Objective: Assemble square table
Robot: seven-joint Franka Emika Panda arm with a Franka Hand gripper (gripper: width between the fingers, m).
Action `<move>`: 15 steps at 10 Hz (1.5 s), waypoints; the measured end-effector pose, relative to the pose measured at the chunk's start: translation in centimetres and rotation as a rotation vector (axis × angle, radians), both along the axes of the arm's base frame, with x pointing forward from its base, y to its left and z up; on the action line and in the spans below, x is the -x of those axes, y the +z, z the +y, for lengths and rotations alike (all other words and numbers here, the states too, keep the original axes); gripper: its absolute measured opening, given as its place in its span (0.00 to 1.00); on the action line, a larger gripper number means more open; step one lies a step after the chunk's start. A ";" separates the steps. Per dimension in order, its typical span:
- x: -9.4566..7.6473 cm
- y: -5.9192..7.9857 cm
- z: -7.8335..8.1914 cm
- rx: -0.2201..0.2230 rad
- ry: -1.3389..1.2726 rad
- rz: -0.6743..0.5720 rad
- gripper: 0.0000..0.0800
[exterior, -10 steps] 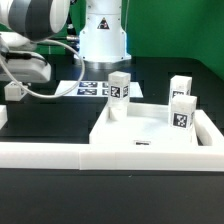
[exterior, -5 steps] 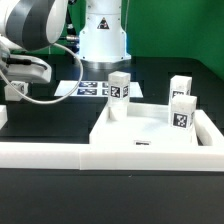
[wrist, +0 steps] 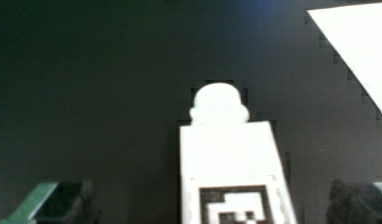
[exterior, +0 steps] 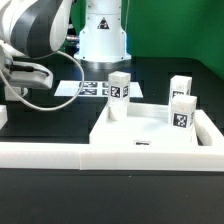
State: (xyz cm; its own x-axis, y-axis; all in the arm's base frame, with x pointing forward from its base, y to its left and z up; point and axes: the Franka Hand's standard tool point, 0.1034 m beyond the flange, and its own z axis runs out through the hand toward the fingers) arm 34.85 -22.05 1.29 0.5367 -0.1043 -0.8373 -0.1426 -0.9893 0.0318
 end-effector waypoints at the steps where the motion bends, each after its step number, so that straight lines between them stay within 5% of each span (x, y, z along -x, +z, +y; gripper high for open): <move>1: -0.4 -0.1 -0.2 0.007 0.007 -0.018 0.81; 3: -0.3 -0.1 -0.2 0.006 0.006 -0.015 0.81; 5: -0.3 -0.1 -0.2 0.006 0.006 -0.015 0.49; 6: -0.3 -0.1 -0.2 0.006 0.006 -0.015 0.49; 7: -0.3 -0.1 -0.2 0.006 0.006 -0.014 0.36; 15: -0.6 0.2 -0.1 0.004 0.008 -0.017 0.36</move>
Offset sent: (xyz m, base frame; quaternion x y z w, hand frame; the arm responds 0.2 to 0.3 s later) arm 0.0000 0.0000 0.0000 0.0000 0.0000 0.0000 1.0000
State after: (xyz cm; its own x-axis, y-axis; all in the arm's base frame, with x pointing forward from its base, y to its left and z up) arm 35.42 -22.11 1.46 0.5519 -0.1033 -0.8275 -0.1352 -0.9903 0.0334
